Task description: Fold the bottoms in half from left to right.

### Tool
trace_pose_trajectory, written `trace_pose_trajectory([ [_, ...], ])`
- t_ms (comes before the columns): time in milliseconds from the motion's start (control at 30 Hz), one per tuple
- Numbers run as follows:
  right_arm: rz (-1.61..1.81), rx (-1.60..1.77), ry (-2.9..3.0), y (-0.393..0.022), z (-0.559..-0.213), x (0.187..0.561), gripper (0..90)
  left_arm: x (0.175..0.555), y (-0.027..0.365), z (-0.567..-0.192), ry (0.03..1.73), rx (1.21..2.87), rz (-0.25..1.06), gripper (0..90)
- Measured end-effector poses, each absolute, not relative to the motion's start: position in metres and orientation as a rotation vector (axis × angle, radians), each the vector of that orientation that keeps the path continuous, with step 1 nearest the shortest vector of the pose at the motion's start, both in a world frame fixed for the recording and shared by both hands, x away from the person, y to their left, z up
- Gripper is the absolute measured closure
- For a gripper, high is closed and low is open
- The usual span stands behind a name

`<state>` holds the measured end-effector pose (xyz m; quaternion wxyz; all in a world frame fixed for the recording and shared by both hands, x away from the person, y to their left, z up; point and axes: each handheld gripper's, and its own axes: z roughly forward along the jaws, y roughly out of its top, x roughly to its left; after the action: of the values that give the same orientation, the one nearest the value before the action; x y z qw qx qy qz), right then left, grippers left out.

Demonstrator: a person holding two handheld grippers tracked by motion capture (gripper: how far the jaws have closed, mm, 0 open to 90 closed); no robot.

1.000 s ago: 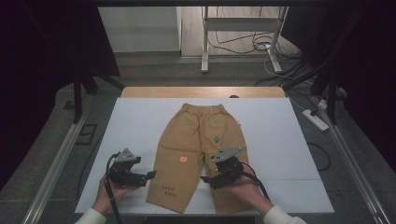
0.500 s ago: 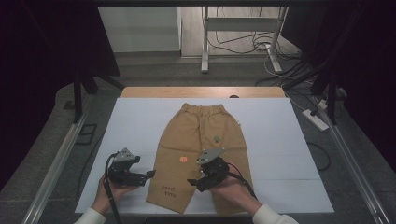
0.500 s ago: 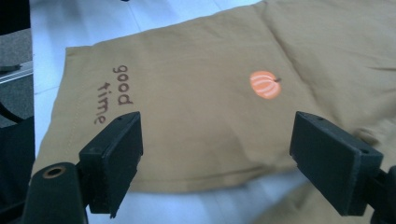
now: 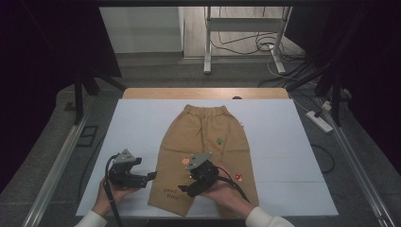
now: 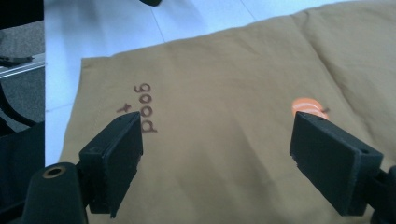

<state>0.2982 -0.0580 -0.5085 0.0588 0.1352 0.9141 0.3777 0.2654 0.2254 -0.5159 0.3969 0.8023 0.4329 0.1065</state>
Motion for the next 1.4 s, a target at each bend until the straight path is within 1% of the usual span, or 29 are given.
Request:
trace_pose_trajectory([
  [400, 1.137, 0.357, 2.811, -0.032, -0.515, 0.291, 17.5, 0.265, 0.229, -0.516, 1.103, 2.025, 0.272, 12.2],
  [1133, 1.085, 0.199, 2.878, 0.017, -0.530, 0.263, 18.0, 0.266, 0.231, -0.518, 1.126, 2.032, 0.271, 12.8],
  [1300, 1.006, 0.165, 2.879, 0.027, -0.537, 0.257, 20.9, 0.266, 0.232, -0.518, 1.131, 2.035, 0.270, 12.8],
  [1367, 1.014, 0.207, 2.889, 0.026, -0.537, 0.259, 26.9, 0.267, 0.232, -0.518, 1.130, 2.038, 0.271, 13.0],
  [1400, 1.013, 0.215, 2.882, 0.025, -0.536, 0.261, 33.0, 0.267, 0.232, -0.518, 1.132, 2.037, 0.270, 13.1],
])
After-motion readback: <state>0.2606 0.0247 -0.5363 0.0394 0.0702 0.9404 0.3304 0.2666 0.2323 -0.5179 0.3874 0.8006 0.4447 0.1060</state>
